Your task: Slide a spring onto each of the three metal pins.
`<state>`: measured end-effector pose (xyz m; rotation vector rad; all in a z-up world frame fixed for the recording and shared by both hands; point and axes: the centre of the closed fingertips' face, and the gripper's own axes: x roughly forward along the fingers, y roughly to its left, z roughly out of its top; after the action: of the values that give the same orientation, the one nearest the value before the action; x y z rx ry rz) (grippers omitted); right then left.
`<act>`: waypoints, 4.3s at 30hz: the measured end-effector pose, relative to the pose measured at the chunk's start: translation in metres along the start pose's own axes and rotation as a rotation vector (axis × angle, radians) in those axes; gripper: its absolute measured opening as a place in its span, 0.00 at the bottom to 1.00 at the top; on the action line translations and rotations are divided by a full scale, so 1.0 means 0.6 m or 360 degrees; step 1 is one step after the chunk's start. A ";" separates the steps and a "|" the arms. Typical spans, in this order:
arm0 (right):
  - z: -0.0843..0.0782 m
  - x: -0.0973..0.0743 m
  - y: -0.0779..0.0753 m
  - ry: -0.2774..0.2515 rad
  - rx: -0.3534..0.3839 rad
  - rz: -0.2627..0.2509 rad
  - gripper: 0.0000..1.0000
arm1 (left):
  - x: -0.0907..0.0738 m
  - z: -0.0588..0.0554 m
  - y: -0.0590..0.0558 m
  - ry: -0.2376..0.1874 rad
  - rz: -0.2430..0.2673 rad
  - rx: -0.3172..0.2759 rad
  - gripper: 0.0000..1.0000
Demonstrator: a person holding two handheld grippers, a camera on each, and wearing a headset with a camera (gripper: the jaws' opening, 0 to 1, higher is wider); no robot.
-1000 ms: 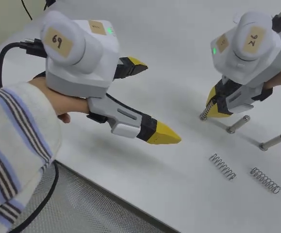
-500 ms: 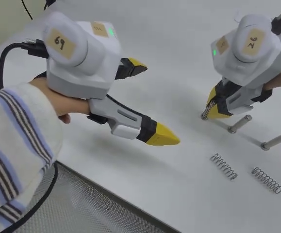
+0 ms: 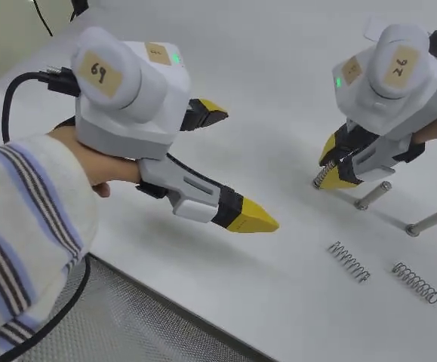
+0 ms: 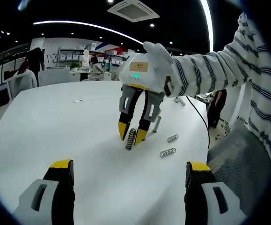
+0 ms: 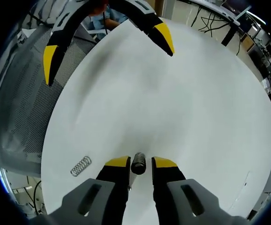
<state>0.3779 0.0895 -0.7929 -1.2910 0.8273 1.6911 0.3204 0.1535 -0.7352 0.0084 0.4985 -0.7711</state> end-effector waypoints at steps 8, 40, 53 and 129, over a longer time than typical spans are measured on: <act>0.015 -0.026 0.003 -0.0099 0.0047 -0.0040 0.16 | 0.001 -0.003 -0.008 0.0026 -0.0019 -0.0006 0.98; 0.015 -0.212 0.072 -0.0641 0.0534 -0.0366 0.25 | -0.015 0.000 -0.017 0.0016 -0.0027 -0.0066 0.98; -0.010 -0.267 0.108 -0.0920 0.0794 -0.0530 0.29 | -0.023 0.002 -0.017 0.0036 -0.0027 -0.0051 0.98; -0.165 -0.204 0.245 -0.1370 0.1601 -0.0934 0.97 | -0.043 0.013 -0.051 0.0122 -0.0179 -0.0029 0.95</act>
<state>0.3023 -0.0884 -0.6973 -0.0354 0.5348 0.9312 0.2876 0.1468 -0.7116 -0.0069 0.5824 -0.8790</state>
